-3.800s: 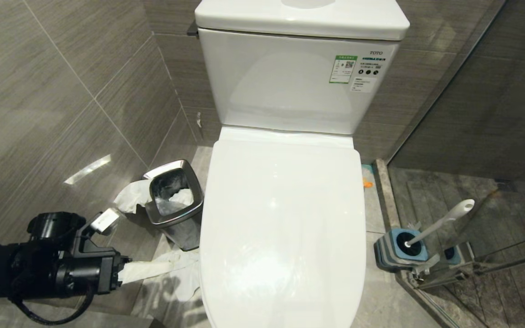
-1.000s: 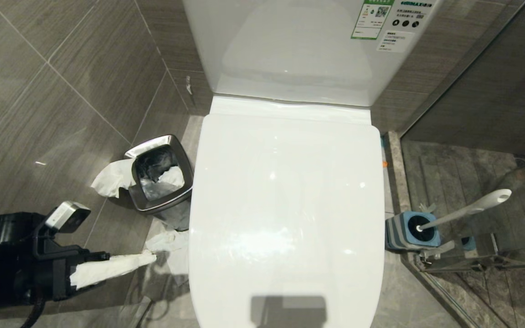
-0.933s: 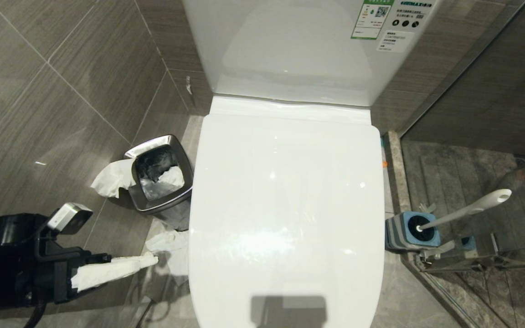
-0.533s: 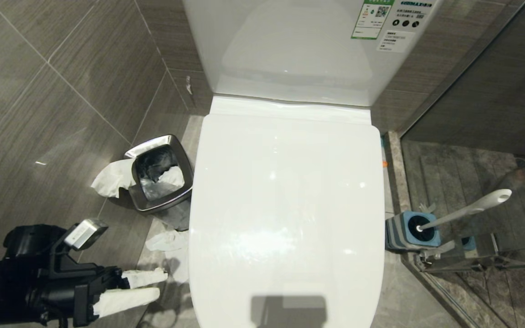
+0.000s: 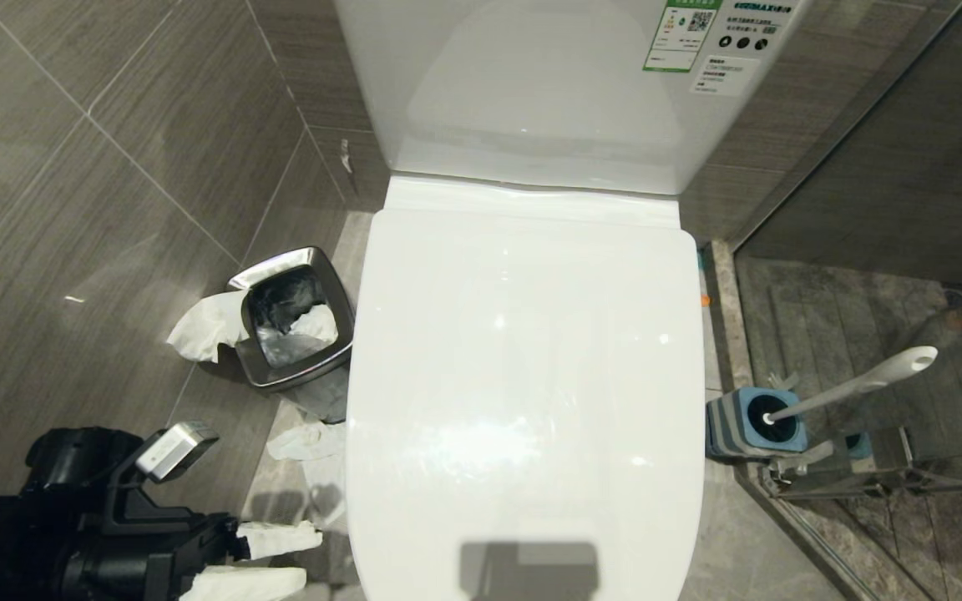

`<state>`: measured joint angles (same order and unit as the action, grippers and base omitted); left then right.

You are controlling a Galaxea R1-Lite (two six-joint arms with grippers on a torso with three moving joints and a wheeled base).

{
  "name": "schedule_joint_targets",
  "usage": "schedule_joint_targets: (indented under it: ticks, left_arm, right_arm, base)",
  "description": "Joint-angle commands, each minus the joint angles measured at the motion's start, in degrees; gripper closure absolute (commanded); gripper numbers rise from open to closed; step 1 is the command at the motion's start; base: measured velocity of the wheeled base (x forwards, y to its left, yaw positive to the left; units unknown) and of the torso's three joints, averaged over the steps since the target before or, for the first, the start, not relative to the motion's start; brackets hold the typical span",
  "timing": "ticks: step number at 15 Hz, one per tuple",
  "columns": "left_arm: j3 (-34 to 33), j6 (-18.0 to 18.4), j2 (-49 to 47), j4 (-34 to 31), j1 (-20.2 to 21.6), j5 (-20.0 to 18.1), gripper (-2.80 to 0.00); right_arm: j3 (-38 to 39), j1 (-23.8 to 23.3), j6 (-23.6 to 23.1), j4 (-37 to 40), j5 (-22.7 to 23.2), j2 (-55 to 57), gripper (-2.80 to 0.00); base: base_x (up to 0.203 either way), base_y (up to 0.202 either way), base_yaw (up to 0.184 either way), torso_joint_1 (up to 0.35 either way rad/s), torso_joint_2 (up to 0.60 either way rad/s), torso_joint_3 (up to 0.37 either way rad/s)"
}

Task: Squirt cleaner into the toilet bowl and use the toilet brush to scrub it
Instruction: Use the left hand to lift the toilet lid slightly

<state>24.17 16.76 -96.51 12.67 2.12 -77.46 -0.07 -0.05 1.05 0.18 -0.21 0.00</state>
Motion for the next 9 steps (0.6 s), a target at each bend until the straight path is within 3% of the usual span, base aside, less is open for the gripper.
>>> schedule_joint_targets:
  ticks: [1, 5, 9]
  left_arm:
    - [1.44, -0.87, -2.41, 0.18, -0.52, -4.46, -2.80]
    - [2.81, -1.17, -4.48, 0.13, -0.94, -6.39, -2.80]
    - [2.89, -0.74, -4.57, 0.33, -1.85, -4.20, -2.80]
  right_arm:
    - [0.04, 0.02, 0.01, -0.01, 0.03, 0.05, 0.00]
    - [0.05, -0.01, 0.01, -0.01, 0.03, 0.02, 0.00]
    - [0.02, -0.02, 0.01, -0.01, 0.03, 0.02, 0.00]
  base:
    - [0.000, 0.000, 0.000, 0.000, 0.00, 0.000]
    - [0.000, 0.000, 0.000, 0.000, 0.00, 0.000]
    - [0.000, 0.000, 0.000, 0.000, 0.00, 0.000]
